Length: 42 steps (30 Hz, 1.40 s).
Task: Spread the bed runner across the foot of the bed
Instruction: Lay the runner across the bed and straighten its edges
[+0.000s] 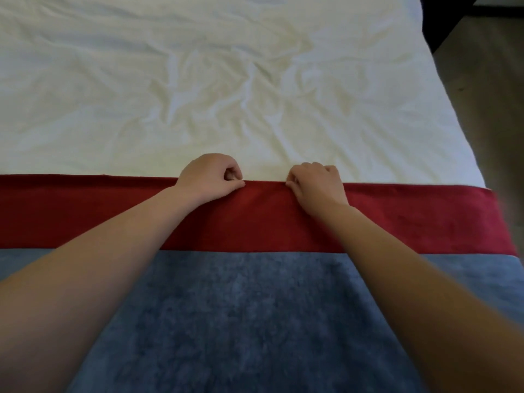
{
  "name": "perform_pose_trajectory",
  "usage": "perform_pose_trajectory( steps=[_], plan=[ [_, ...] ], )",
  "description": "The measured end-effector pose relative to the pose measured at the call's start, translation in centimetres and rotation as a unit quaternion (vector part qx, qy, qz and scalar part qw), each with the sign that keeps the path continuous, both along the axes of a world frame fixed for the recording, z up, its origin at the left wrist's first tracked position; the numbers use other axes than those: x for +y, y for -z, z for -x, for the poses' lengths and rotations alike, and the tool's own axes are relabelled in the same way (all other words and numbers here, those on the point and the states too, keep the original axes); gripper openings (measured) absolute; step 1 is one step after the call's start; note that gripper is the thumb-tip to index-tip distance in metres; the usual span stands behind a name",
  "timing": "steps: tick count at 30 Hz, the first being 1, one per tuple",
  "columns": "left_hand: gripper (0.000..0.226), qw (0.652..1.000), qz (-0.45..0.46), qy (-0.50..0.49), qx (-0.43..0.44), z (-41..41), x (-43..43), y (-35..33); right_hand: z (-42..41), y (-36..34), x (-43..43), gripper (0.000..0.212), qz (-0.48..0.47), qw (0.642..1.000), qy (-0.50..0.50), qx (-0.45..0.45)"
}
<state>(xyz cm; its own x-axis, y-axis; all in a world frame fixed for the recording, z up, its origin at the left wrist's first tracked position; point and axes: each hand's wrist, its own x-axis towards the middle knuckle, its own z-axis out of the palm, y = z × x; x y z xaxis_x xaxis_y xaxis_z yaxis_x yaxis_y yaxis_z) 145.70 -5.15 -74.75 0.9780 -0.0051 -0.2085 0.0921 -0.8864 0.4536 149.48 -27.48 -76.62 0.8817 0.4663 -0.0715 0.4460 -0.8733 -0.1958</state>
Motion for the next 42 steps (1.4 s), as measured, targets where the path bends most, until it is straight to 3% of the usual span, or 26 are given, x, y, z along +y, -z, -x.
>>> perform_pose_trajectory(
  steps=[7, 11, 15, 19, 26, 30, 34, 42],
  plan=[
    [0.014, 0.999, 0.005, 0.036, 0.004, -1.7, -5.8, 0.3, -1.0, -0.9, -9.0, 0.016, 0.04, 0.999, -0.033, -0.013],
    [0.013, 0.995, -0.045, 0.083, -0.008, -3.0, -10.0, 0.8, -2.1, -1.2, -13.7, 0.019, 0.079, 0.997, 0.004, -0.021],
    [0.01, 0.997, -0.069, 0.042, -0.01, -3.2, -10.9, 1.2, -3.0, -0.9, -13.5, 0.021, 0.08, 0.996, 0.027, -0.015],
    [0.011, 0.998, -0.044, 0.032, -0.029, -2.7, -11.7, 1.1, -2.4, -1.0, -15.1, 0.017, 0.02, 0.998, 0.059, 0.002],
    [0.012, 0.997, -0.016, 0.069, -0.035, -4.0, -15.8, 1.0, -3.5, -1.4, -22.6, 0.023, 0.101, 0.986, 0.132, -0.014],
    [0.014, 0.996, -0.059, 0.052, -0.046, -4.6, -16.9, 1.5, -4.3, -0.6, -22.6, 0.025, 0.146, 0.979, 0.144, -0.022],
    [0.015, 0.995, -0.045, 0.07, -0.053, -4.3, -16.3, 1.6, -3.4, -0.3, -21.3, 0.023, 0.146, 0.971, 0.186, -0.023],
    [0.027, 0.986, -0.062, 0.114, -0.106, -0.7, -7.2, -0.7, -0.7, -3.2, -14.4, 0.03, 0.129, 0.985, 0.095, -0.059]
  ],
)
